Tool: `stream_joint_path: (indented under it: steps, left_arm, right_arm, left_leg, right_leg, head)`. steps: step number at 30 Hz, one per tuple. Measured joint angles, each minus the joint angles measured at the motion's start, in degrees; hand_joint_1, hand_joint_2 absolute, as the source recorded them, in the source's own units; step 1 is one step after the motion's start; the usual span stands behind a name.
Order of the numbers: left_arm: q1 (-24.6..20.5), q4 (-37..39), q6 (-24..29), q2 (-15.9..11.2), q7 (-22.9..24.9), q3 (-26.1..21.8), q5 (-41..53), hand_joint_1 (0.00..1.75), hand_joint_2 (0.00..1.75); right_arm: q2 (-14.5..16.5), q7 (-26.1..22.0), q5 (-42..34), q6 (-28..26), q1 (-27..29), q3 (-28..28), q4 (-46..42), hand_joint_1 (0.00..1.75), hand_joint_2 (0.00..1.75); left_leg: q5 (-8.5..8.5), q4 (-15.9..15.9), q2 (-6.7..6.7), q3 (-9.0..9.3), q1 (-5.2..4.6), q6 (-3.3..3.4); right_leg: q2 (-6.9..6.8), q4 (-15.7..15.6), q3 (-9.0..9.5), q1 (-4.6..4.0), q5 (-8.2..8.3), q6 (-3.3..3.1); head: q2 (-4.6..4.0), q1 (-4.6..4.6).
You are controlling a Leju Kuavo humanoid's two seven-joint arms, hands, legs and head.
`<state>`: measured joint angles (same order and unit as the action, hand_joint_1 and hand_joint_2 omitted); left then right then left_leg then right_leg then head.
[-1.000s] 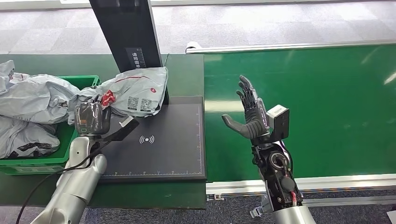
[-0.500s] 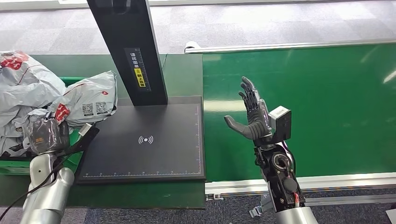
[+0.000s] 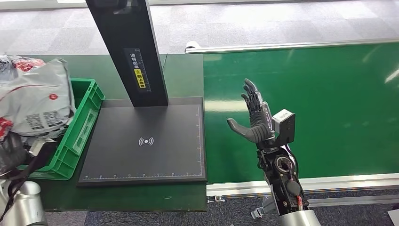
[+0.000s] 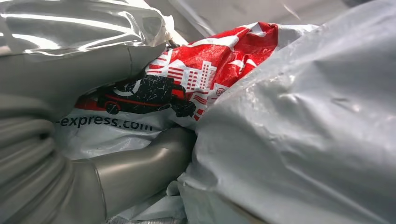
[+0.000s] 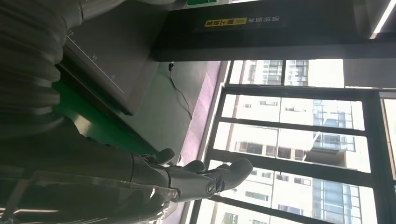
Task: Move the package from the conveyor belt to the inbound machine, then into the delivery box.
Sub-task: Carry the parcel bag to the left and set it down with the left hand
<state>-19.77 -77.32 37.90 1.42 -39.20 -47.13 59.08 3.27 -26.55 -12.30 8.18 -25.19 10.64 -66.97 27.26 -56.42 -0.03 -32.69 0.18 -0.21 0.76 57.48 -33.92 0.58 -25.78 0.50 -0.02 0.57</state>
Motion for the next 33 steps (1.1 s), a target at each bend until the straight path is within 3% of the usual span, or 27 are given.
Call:
stream_joint_path:
  steps: [6, 11, 14, 16, 19, 21, 24, 29, 33]
  left_arm:
    - [0.98, -10.19, 0.00, 2.12, -0.77, -4.80, -11.09, 1.71, 1.75]
    - [0.85, -13.31, -0.02, 2.59, -0.82, -7.43, -11.19, 1.56, 1.75]
    - [0.27, -11.68, -0.12, 2.64, -0.09, -8.32, -6.60, 1.52, 1.75]
    - [-0.86, -5.68, -0.54, 1.69, 5.62, -7.98, 2.12, 1.58, 1.75]
    - [-1.55, 6.84, -2.07, -1.56, 25.15, -3.39, 13.68, 1.54, 1.75]
    - [-1.57, 12.66, -4.49, -3.42, 34.26, 0.17, 14.96, 1.62, 1.75]
    - [-2.11, 18.37, -9.20, -5.92, 39.70, 4.09, 15.28, 1.70, 1.75]
    - [-3.59, 24.17, -12.75, -9.36, 42.71, 7.17, 15.59, 1.70, 1.75]
    - [-4.08, 26.60, -12.21, -10.81, 43.84, 8.07, 16.39, 0.05, 1.75]
  right_arm:
    - [-0.06, -0.54, -0.21, -0.08, -0.27, 1.40, 0.50, 0.00, 1.75]
    - [-0.09, -0.58, -0.21, -0.38, -0.25, 2.15, 0.51, 0.00, 1.75]
    - [-0.16, -0.57, -0.02, -0.40, -0.17, 2.17, 0.48, 0.00, 1.75]
    - [-0.34, -0.56, 0.37, -0.27, 0.09, 2.17, 0.31, 0.00, 1.75]
    - [-0.68, -0.60, 1.68, 1.14, 0.55, 2.07, 0.01, 0.00, 1.75]
    - [-0.80, -0.78, 2.73, 2.23, 0.63, 1.99, 0.04, 0.00, 1.75]
    - [-0.75, -1.07, 3.91, 3.33, 0.52, 1.98, 0.50, 0.00, 1.75]
    - [-0.37, -1.10, 4.40, 4.36, -0.01, 1.99, 1.70, 0.00, 1.75]
    - [-0.26, -0.79, 4.96, 4.51, -0.14, 1.99, 1.99, 0.00, 1.75]
  left_leg:
    - [0.00, 0.00, -0.20, 0.00, 0.00, -0.01]
    - [-0.01, 0.00, -0.19, 0.03, 0.01, -0.02]
    - [-0.01, -0.01, -0.23, 0.04, -0.01, -0.01]
    - [-0.02, -0.01, -0.30, 0.05, -0.03, -0.01]
    - [-0.02, -0.01, -0.15, 0.05, 0.01, -0.01]
    - [-0.02, 0.00, -0.03, 0.07, 0.02, -0.01]
    - [-0.02, 0.03, -0.30, 0.18, -0.05, -0.02]
    - [0.06, 0.51, -0.65, 1.03, -0.27, -0.05]
    - [-0.06, 0.79, -0.60, 1.41, -0.31, -0.21]
  right_leg:
    - [-0.11, -0.01, 0.03, 0.00, -0.03, -0.02]
    - [-0.10, -0.01, 0.03, -0.01, -0.02, -0.02]
    - [-0.15, -0.02, 0.02, 0.01, -0.03, -0.02]
    - [-0.23, -0.03, 0.04, 0.03, -0.02, -0.02]
    - [-0.15, -0.01, 0.05, -0.01, 0.02, -0.08]
    - [-0.05, 0.00, 0.05, -0.02, 0.05, -0.10]
    - [-0.25, 0.01, 0.20, 0.07, -0.05, -0.08]
    - [-0.60, 0.00, 0.99, 0.30, -0.31, -0.19]
    - [-0.55, 0.00, 1.16, 0.34, -0.21, -0.43]
  head:
    - [0.00, 0.01]
    - [0.00, -0.01]
    - [0.00, -0.01]
    - [0.00, 0.00]
    - [0.00, 0.00]
    - [0.00, -0.01]
    - [0.00, 0.00]
    - [0.00, 0.04]
    - [0.00, 0.04]
